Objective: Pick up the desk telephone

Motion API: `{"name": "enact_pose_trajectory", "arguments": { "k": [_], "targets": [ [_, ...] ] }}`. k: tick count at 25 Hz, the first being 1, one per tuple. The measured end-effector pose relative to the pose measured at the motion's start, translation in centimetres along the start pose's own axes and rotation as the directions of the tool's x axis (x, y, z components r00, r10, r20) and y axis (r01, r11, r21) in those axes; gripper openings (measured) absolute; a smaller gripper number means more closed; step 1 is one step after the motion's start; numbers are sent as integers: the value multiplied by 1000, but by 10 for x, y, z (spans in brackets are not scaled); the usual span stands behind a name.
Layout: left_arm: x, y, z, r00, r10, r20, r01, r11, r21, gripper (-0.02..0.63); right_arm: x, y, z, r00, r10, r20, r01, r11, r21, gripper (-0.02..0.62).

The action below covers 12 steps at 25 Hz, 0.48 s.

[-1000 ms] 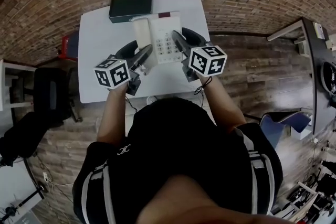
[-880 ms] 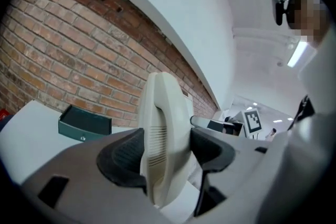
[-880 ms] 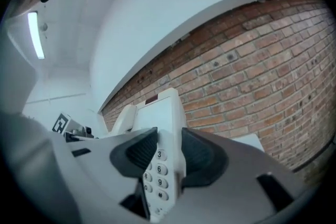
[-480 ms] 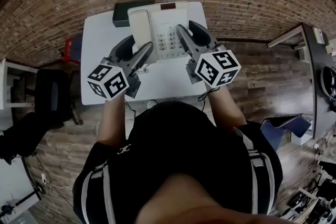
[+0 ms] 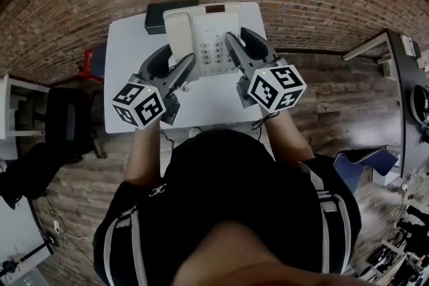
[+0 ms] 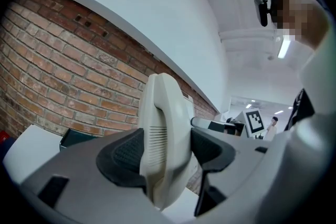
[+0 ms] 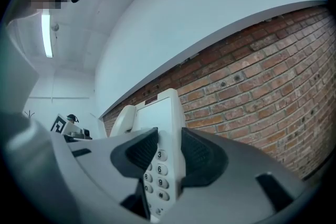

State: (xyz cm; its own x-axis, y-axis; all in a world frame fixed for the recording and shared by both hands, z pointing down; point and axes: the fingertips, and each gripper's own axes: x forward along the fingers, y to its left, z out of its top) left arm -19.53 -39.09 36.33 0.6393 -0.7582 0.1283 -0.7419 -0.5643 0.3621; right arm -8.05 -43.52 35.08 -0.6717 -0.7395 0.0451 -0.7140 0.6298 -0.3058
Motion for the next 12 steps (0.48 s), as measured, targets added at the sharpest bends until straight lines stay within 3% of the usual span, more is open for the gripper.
{"name": "enact_pose_trajectory", "arguments": {
  "k": [12],
  "targets": [
    [4, -3, -11, 1000, 0, -20, -1, 999, -32, 281, -7, -7, -9, 1000, -21, -15, 22, 999, 24, 123]
  ]
}}
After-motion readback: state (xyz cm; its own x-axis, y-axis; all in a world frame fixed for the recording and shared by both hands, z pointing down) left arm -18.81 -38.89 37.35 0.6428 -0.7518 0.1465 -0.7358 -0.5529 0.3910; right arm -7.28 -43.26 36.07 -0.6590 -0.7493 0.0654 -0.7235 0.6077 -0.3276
